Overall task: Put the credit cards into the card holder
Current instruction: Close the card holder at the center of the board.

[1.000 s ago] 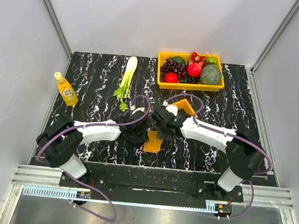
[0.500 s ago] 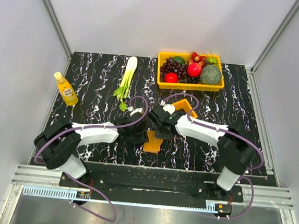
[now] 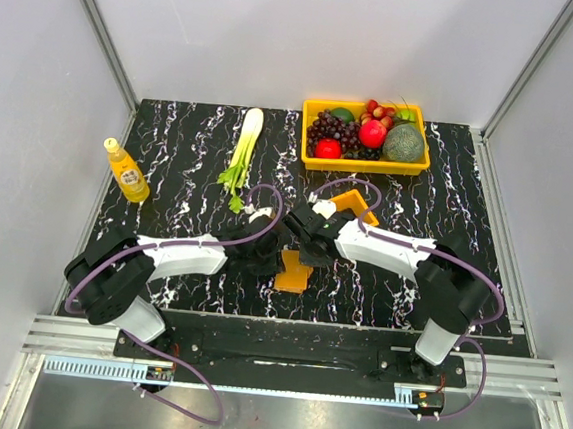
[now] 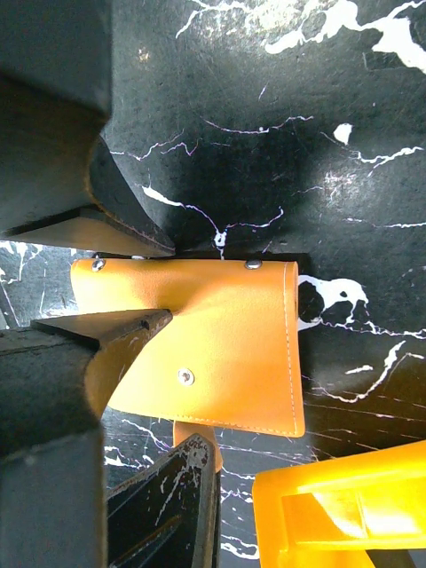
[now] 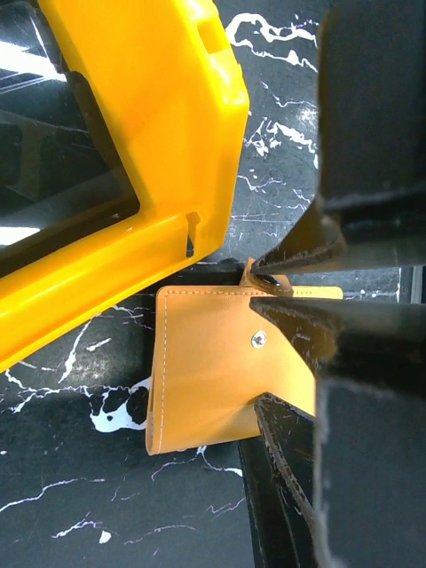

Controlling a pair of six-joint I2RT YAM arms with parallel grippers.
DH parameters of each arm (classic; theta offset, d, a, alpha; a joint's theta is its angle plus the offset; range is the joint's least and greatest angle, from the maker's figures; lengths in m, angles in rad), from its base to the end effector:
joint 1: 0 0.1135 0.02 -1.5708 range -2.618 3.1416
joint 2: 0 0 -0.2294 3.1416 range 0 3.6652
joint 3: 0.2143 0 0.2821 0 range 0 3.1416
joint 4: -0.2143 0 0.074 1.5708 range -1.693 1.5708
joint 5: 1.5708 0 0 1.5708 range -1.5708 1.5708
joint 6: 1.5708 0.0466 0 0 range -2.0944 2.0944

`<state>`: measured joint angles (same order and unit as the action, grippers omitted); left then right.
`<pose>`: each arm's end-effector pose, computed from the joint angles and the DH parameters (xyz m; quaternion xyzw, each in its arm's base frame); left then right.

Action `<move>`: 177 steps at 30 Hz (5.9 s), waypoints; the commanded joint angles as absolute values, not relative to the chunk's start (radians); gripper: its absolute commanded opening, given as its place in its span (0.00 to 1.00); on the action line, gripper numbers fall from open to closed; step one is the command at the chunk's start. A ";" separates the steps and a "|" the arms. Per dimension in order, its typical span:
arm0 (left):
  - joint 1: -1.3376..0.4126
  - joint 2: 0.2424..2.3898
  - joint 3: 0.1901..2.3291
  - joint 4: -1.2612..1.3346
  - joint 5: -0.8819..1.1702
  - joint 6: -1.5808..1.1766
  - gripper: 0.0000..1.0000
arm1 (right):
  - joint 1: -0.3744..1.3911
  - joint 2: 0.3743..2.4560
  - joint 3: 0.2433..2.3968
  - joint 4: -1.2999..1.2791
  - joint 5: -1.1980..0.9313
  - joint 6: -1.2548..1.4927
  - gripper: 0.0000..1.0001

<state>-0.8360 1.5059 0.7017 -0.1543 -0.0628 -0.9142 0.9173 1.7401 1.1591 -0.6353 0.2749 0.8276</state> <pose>0.2092 -0.2272 0.0869 -0.0467 0.9519 -0.2121 0.2160 0.2309 0.2807 0.1270 -0.0196 0.9752 0.0471 0.2156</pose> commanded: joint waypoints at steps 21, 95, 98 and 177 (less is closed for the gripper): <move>-0.841 1.489 0.695 -0.132 -0.075 -0.907 0.34 | 0.925 1.686 1.183 -0.621 0.247 0.818 0.18; -0.841 1.500 0.700 -0.126 -0.057 -0.910 0.34 | 0.925 1.715 1.204 -0.620 0.298 0.782 0.17; -0.841 1.500 0.700 -0.124 -0.057 -0.908 0.34 | 0.925 1.720 1.200 -0.620 0.296 0.785 0.15; -0.839 1.506 0.709 -0.106 -0.035 -0.911 0.33 | 0.925 1.881 1.220 -0.610 0.144 0.719 0.00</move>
